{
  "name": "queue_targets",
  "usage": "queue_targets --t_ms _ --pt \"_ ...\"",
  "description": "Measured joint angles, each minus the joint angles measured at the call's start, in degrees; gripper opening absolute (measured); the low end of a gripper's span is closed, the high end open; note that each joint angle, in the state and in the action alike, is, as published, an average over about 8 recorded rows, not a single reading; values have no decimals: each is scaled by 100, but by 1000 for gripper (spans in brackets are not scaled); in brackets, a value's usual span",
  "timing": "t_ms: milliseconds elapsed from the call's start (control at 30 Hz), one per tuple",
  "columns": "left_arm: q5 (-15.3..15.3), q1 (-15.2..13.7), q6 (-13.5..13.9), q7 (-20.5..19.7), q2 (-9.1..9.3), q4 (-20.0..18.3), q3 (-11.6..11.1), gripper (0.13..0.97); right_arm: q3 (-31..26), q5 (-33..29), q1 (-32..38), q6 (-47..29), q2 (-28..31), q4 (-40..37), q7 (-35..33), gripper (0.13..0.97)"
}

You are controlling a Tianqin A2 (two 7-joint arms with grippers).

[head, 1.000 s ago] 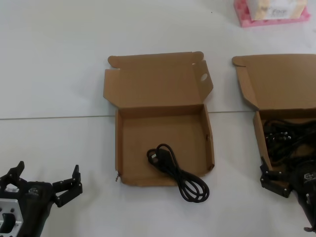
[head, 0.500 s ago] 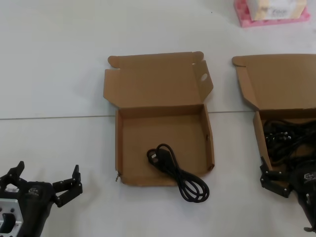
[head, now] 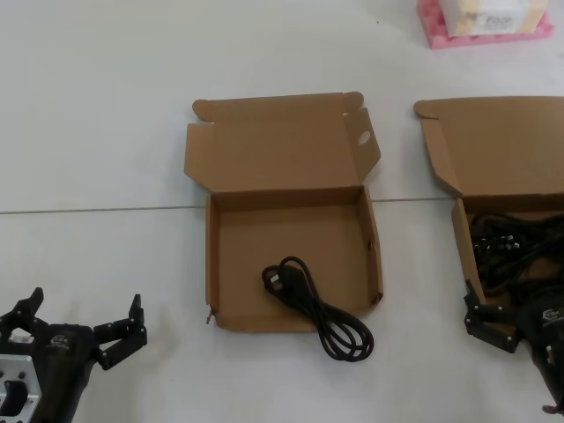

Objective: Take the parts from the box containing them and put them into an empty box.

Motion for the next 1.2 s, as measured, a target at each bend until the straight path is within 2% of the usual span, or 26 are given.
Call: queue_targets --t_ms 1200 --pt "0 0 0 0 0 0 0 966 0 0 0 0 0 0 0 966"
